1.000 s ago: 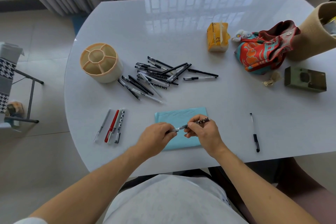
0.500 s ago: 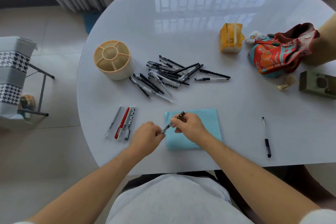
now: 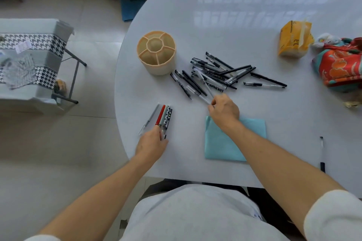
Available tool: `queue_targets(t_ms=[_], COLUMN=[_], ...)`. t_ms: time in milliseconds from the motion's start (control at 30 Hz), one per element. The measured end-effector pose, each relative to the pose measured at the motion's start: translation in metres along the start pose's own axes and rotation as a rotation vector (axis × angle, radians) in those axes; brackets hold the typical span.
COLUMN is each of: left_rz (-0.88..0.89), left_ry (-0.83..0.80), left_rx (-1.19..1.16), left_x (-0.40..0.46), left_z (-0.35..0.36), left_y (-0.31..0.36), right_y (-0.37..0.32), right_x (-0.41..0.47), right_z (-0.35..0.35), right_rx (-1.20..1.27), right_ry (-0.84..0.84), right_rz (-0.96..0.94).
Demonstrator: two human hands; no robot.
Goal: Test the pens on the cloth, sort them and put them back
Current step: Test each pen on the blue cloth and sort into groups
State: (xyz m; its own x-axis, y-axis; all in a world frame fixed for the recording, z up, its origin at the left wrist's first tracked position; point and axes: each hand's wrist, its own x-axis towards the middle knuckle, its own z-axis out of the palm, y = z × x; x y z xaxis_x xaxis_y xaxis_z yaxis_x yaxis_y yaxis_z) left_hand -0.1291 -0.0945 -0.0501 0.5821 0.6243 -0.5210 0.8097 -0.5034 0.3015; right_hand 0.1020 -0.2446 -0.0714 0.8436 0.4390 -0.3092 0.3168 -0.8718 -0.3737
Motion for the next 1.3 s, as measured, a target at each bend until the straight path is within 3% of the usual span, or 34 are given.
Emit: queue_targets(t_ms=[133, 267, 400, 567, 733, 900, 1233, 1300], left_rz=[0.001, 0.012, 0.222, 0.582, 0.717, 0.806, 0.825, 0.845], left_ry=[-0.003, 0.023, 0.033, -0.156, -0.387, -0.416, -0.496, -0.428], left_rx=[0.078, 0.121, 0.044, -0.04, 0.049, 0.164, 0.101, 0.148], left_x=[0.009, 0.01, 0.001, -0.01, -0.019, -0.031, -0.026, -0.023], left_z=[-0.003, -0.003, 0.003, 0.01, 0.022, 0.036, 0.032, 0.034], left_y=[-0.004, 0.003, 0.037, 0.101, 0.133, 0.145, 0.167, 0.175], right_y=[0.019, 0.048, 0.075, 0.096, 0.109, 0.113, 0.121, 0.116], right_x=[-0.015, -0.046, -0.077, -0.11, -0.13, -0.145, -0.14, -0.136], right_z=[-0.007, -0.021, -0.038, -0.057, -0.058, -0.051, -0.071, -0.075], right_rx=[0.139, 0.532, 0.946, 1.148, 1.392, 1.292, 1.338, 1.306], right_ry=[0.015, 0.032, 0.001, -0.061, -0.105, -0.241, -0.144, -0.1], right_rz=[-0.021, 0.052, 0.153, 0.137, 0.234, 0.209, 0.229, 0.23])
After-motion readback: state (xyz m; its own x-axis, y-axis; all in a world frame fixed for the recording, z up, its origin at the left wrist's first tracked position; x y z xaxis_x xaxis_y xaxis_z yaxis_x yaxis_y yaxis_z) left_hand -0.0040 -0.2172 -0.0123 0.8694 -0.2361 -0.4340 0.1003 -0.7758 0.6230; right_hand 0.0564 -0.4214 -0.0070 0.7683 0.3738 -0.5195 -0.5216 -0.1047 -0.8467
